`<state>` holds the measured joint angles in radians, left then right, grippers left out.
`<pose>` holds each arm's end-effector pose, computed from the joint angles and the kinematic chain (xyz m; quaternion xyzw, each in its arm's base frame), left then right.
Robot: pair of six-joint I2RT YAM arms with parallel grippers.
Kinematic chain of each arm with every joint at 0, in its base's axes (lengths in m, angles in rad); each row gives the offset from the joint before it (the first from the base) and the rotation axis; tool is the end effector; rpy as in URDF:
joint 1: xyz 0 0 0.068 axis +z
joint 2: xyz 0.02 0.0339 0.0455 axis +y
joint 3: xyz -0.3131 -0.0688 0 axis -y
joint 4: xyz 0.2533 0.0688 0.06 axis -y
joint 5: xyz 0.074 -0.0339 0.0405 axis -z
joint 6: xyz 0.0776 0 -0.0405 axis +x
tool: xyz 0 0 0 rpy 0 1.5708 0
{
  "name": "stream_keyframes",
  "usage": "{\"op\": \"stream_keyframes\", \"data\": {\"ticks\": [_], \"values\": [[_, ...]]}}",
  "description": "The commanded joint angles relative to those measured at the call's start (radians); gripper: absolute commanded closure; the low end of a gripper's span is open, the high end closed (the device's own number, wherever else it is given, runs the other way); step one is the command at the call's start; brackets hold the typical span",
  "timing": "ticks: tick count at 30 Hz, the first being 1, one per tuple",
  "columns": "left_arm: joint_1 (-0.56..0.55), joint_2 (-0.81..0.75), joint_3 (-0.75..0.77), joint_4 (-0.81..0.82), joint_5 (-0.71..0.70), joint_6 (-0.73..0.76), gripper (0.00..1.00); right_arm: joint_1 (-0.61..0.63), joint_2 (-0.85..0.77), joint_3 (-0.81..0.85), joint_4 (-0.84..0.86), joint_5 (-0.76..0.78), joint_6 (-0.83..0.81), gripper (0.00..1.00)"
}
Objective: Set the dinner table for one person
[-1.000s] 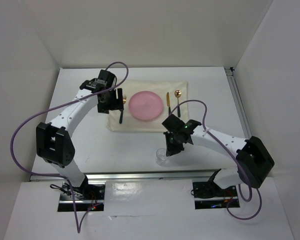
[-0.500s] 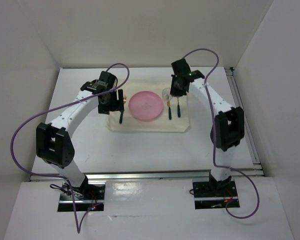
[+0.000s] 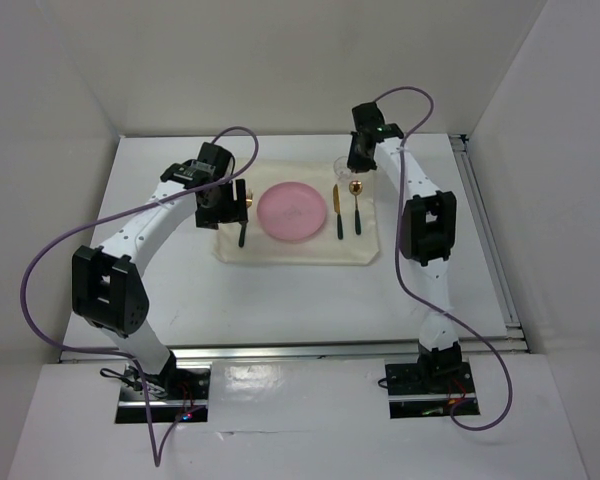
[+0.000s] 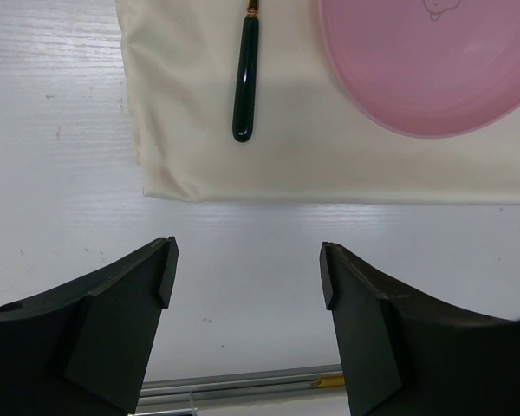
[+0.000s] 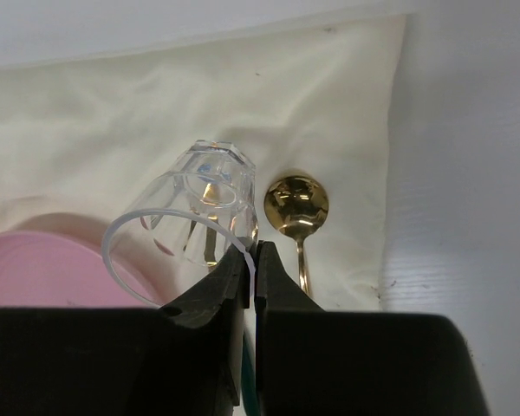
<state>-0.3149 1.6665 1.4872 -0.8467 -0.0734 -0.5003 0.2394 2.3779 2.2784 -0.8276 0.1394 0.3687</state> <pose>0.3710 -0.1149 0.3096 -0.0989 0.9574 -0.0741 0.2608 0.5803 0.1305 0.2439 0.0831 0.9429 0.0314 0.3209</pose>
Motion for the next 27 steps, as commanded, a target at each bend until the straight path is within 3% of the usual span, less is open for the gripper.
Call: {"op": "stream_keyframes", "data": {"ticks": [1, 15, 19, 20, 24, 27], "values": [[-0.003, -0.013, 0.001, -0.003, 0.018, 0.002, 0.16, -0.009, 0.014, 0.021, 0.05, 0.002, 0.001, 1.0], [-0.003, -0.013, -0.008, 0.006, 0.018, -0.007, 0.17, -0.029, 0.104, 0.062, 0.07, 0.016, 0.013, 0.99], [-0.003, -0.022, -0.018, 0.006, 0.018, -0.007, 0.17, -0.029, 0.104, 0.062, 0.081, 0.002, 0.022, 0.76], [-0.003, -0.022, -0.028, 0.006, 0.018, -0.007, 0.17, -0.029, 0.104, 0.062, 0.09, -0.01, 0.022, 0.54], [-0.003, -0.022, -0.028, 0.006, 0.018, -0.007, 0.17, -0.029, 0.077, 0.072, 0.099, -0.047, 0.032, 0.17], [-0.003, -0.022, -0.028, 0.006, 0.009, -0.017, 0.17, -0.029, 0.037, 0.107, 0.108, -0.072, 0.032, 0.05]]}}
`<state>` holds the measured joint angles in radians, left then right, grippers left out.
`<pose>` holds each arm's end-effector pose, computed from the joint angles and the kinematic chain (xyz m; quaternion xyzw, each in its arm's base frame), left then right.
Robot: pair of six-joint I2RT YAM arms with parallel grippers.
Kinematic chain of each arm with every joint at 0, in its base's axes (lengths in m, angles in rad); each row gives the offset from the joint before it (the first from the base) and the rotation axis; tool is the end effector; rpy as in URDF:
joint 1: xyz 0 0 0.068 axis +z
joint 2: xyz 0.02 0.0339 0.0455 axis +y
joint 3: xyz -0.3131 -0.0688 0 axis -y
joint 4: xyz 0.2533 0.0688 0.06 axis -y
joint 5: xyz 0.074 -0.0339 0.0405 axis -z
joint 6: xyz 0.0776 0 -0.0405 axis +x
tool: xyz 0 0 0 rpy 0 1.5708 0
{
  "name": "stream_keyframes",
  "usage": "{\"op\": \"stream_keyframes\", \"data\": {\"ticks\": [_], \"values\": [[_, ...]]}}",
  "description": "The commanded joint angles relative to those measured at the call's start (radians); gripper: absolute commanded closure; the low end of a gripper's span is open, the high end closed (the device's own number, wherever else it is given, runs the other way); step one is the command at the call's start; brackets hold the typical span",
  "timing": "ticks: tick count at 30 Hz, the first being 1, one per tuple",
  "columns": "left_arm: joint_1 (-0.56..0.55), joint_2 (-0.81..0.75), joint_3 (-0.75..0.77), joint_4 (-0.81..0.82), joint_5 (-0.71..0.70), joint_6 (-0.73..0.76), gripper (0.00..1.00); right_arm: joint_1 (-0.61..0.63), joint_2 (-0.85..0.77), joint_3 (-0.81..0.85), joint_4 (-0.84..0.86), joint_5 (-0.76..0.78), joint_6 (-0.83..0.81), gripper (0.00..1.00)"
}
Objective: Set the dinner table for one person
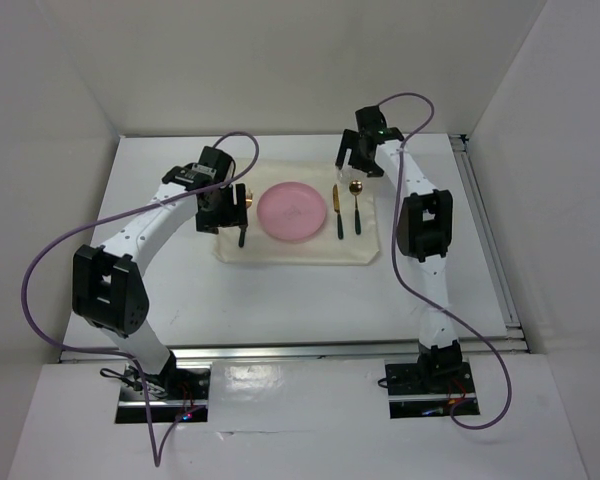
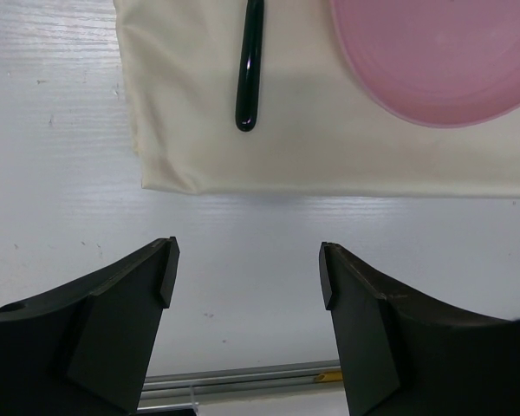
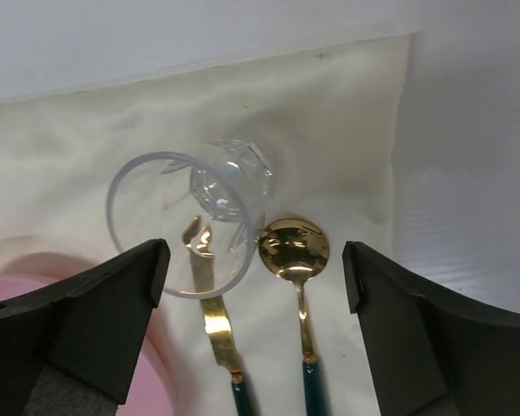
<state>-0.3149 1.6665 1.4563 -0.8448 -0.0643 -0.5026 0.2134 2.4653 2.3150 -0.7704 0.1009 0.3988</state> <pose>0.3675 -0.1145 0.2993 -0.0987 0.9614 -0.0728 0.2463 0.6028 0.1226 0.2105 0.1036 0.9409 0.0505 0.3185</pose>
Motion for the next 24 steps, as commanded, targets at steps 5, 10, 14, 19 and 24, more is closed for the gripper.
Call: {"op": "stream_keyframes", "data": {"ticks": [5, 10, 14, 19, 24], "values": [[-0.003, -0.042, 0.022, -0.005, -0.012, -0.014, 0.17, -0.032, -0.181, 0.08, 0.069, -0.044, 0.002, 0.0], [-0.003, -0.051, 0.032, -0.005, -0.023, -0.014, 0.17, -0.086, -0.432, -0.124, 0.137, -0.02, 0.052, 0.0], [-0.003, -0.071, 0.041, -0.005, -0.023, -0.014, 0.17, -0.108, -0.676, -0.368, 0.148, 0.101, 0.064, 0.0], [-0.003, -0.119, 0.021, 0.026, -0.014, -0.014, 0.17, -0.147, -0.925, -0.733, 0.137, 0.183, 0.064, 0.0], [-0.003, -0.128, 0.012, 0.035, -0.014, -0.014, 0.16, -0.18, -1.208, -1.03, 0.147, 0.226, 0.051, 0.0]]}}
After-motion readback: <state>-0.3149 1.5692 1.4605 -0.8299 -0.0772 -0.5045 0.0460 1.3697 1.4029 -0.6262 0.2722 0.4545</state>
